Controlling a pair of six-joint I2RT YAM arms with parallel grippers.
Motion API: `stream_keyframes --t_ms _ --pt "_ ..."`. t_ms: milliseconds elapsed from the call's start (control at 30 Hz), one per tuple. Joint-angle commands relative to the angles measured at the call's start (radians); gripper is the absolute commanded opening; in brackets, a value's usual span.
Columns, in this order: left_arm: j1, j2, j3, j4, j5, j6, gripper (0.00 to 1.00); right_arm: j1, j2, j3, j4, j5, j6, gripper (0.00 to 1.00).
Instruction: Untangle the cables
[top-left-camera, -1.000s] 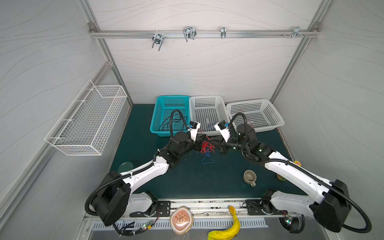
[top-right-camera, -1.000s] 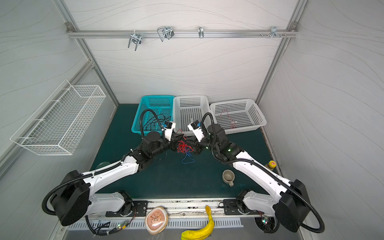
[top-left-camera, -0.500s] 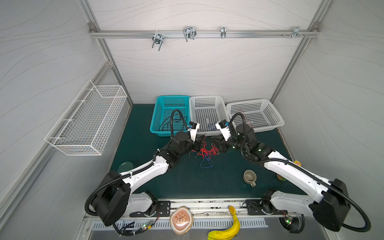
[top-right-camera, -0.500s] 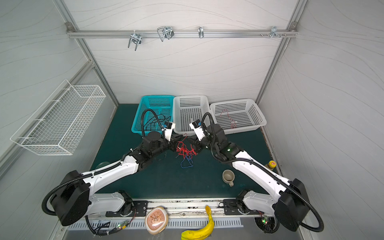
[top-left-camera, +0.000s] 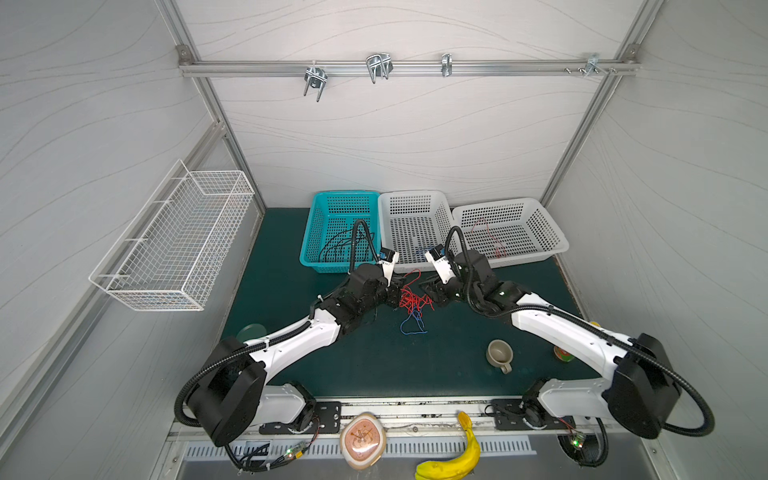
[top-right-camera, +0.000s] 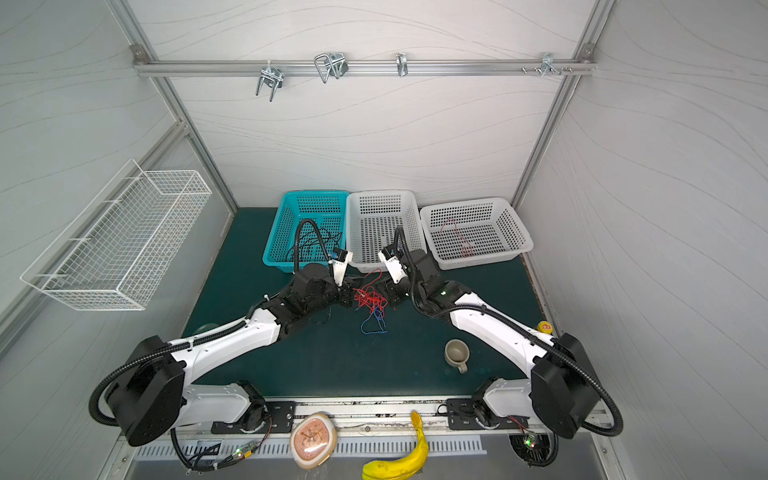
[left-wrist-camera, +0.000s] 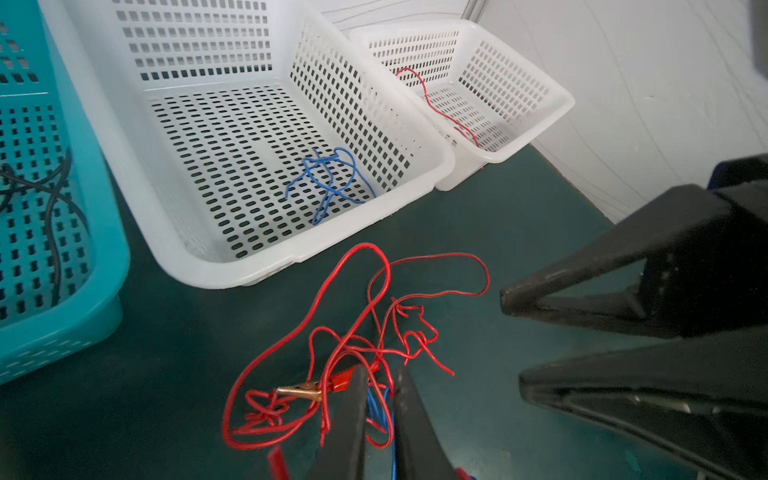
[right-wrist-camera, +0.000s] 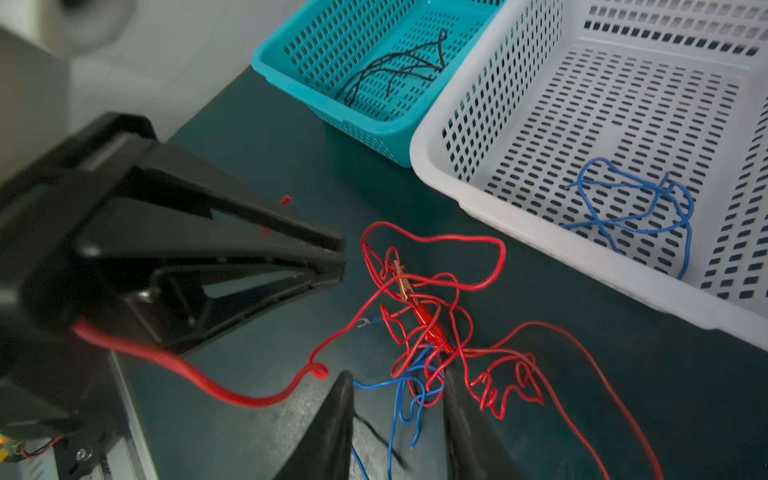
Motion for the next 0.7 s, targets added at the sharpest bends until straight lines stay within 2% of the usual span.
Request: stream_keyframes --t_ms 0,167,300,367,567,600,667 --pt "-0.001 0.001 0.050 -0.020 -0.063 0.006 0.16 0.009 0.016 -0.057 -0.033 0.039 0.033 0.42" --pt "0.002 0.008 0.045 -0.044 -0.095 0.006 0.16 0.035 0.032 -0.155 0.013 0.042 0.090 0.52" --pt "0.002 0.019 0.044 -0.046 -0.113 -0.003 0.16 0.131 0.113 -0.154 0.005 0.126 0.082 0.58" --pt "0.002 0.024 0.045 -0.046 -0.117 -0.004 0.16 0.160 0.148 -0.151 0.025 0.132 0.084 0.59" --pt "0.002 0.032 0.050 -0.054 -0.132 -0.006 0.16 0.231 0.295 -0.083 0.036 0.162 0.076 0.57" --pt "0.003 0.030 0.049 -0.056 -0.134 -0.006 0.16 0.239 0.319 -0.072 0.034 0.173 0.075 0.56" --pt "0.003 0.030 0.047 -0.062 -0.141 -0.003 0.16 0.250 0.354 -0.055 0.022 0.193 0.076 0.45"
